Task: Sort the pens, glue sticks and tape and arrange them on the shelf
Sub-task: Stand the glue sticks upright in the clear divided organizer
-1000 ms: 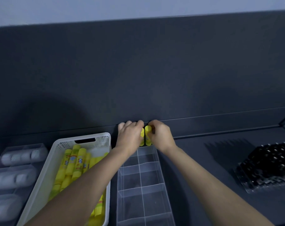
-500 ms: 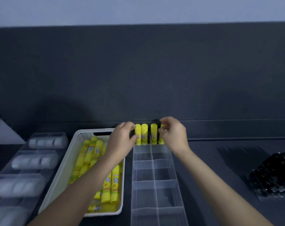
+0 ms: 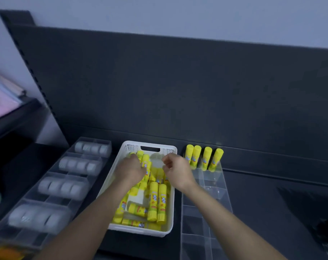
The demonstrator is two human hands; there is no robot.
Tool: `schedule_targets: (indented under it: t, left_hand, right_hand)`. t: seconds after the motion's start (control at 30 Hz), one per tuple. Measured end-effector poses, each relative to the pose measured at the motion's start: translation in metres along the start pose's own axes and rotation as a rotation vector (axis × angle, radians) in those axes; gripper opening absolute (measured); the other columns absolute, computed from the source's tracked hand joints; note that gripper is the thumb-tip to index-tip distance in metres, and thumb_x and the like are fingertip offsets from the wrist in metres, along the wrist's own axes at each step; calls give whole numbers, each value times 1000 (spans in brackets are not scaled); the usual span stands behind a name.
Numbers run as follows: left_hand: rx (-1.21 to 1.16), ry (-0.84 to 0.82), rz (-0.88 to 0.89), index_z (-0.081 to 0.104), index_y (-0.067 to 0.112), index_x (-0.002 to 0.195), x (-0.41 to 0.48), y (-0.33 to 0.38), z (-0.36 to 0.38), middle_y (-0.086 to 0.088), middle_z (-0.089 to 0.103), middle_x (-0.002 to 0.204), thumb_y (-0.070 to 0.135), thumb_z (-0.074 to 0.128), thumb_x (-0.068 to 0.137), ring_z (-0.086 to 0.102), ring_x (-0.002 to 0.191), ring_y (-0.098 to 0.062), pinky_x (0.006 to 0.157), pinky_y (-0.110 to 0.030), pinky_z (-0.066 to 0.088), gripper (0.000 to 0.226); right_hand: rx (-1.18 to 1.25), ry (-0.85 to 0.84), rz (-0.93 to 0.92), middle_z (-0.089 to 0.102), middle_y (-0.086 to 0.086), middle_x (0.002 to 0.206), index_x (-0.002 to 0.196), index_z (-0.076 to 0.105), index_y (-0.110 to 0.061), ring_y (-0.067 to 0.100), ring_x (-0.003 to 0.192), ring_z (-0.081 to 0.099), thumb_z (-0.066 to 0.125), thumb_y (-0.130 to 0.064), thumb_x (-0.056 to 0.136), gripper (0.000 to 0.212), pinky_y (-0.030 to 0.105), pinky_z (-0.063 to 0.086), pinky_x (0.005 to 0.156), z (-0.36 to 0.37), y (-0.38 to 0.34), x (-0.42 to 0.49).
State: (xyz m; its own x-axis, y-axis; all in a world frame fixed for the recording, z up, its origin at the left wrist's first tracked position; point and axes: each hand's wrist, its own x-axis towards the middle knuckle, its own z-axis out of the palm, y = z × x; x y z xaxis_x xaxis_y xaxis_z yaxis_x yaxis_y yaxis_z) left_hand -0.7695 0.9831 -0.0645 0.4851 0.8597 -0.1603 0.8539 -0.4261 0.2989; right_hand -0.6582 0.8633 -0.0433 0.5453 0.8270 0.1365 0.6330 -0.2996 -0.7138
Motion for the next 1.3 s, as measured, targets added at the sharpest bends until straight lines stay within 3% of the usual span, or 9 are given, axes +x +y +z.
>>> schedule_targets:
  t: [0.23,0.4,0.53,0.63,0.73,0.87,1.03,1.2,1.3]
  left_hand:
    - [124,-78,-117,13,12,148,9,14,2,-20,40,136,41,67,75,43,122,-36,93,-40,47,96]
    - [169,100,-24,42,6,121,9,12,3,-13,57,118,23,68,79,58,107,-29,79,-33,48,52]
    - [-127,81,31,51,13,93,3,7,-12,1,60,83,13,63,79,59,73,-20,54,-24,39,18]
    - [-669,-10,-52,55,14,76,-4,4,-19,2,55,68,13,66,70,52,55,-18,50,-23,37,13]
    - [-943,-59,-2,51,15,73,-25,12,-21,-1,53,65,20,62,54,53,59,-21,57,-31,42,23]
    - [-996,-101,100,56,16,86,-52,30,-13,3,60,72,10,66,62,57,65,-15,58,-29,44,28]
    - [-1018,-90,59,57,22,86,-60,34,-2,-1,64,74,20,64,53,63,68,-23,61,-36,52,34]
    - [-1362,-163,-6,58,8,94,-65,25,3,-13,63,82,0,65,77,64,72,-24,70,-41,56,20]
    - [-1602,-192,-88,59,4,105,-59,23,3,-15,65,92,1,64,84,65,79,-28,77,-45,55,22]
  right_hand:
    - [176,31,98,66,3,91,96,68,-4,15,85,61,56,3,85,17,20,46,76,4,5,1]
    - [248,30,148,64,0,88,94,68,-4,12,81,59,57,2,86,15,17,46,73,3,5,2]
    - [254,35,170,64,-2,86,92,68,-6,10,79,58,57,1,86,15,7,44,67,1,3,3]
    - [393,37,249,63,-2,75,76,64,-16,15,73,59,58,0,85,19,23,49,69,-3,-4,6]
    - [552,7,265,62,-2,72,74,62,-18,15,70,60,64,-16,88,14,28,50,62,-10,-20,4]
    - [592,49,272,56,8,67,70,57,-9,18,63,53,73,-34,79,30,34,46,57,-9,-31,1]
    - [595,195,321,56,7,64,71,60,-1,16,61,50,74,-28,79,32,31,42,57,-17,-27,-7]
    - [722,459,372,61,12,67,75,62,-9,22,54,51,69,-30,81,23,33,43,52,-56,-14,4]
    - [469,493,371,66,5,69,77,66,-13,17,57,55,68,-29,78,16,33,47,56,-72,3,10]
